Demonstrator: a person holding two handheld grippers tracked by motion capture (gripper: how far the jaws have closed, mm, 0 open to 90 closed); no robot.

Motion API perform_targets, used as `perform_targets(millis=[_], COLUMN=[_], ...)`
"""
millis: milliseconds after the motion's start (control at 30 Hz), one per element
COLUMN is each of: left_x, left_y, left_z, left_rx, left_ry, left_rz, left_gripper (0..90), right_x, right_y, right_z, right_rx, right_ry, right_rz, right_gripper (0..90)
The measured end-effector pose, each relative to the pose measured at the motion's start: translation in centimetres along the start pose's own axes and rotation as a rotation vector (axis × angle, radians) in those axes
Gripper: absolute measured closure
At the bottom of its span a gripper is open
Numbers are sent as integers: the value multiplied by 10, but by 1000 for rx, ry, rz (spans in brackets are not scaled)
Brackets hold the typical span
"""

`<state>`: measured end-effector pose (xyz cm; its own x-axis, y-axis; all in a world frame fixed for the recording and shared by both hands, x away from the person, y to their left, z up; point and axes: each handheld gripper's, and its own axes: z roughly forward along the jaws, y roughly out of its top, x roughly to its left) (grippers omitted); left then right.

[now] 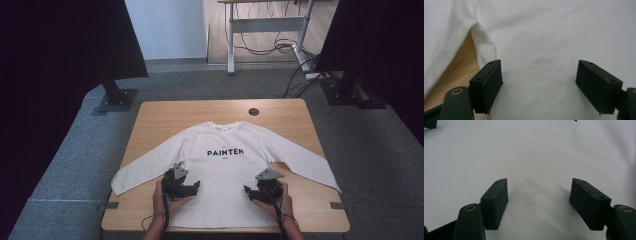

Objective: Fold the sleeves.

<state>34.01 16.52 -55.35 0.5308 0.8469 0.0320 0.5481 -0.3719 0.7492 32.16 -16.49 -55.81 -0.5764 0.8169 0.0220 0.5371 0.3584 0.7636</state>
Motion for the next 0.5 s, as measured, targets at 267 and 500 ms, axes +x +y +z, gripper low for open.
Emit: perform_targets(millis=[267, 500], left_x=[-3, -5], left_y=[-5, -8], left_z=[-5, -9], left_rx=[-3, -4], left_ry=[6, 5], left_rz=[-4, 7], left_gripper=[202, 203], right_x=[0, 1], right_y=[0, 0], right_z=[0, 0], right_rx=[-1, 1], right_ry=[-2, -14], right_rz=[3, -7], right_gripper=[306, 305])
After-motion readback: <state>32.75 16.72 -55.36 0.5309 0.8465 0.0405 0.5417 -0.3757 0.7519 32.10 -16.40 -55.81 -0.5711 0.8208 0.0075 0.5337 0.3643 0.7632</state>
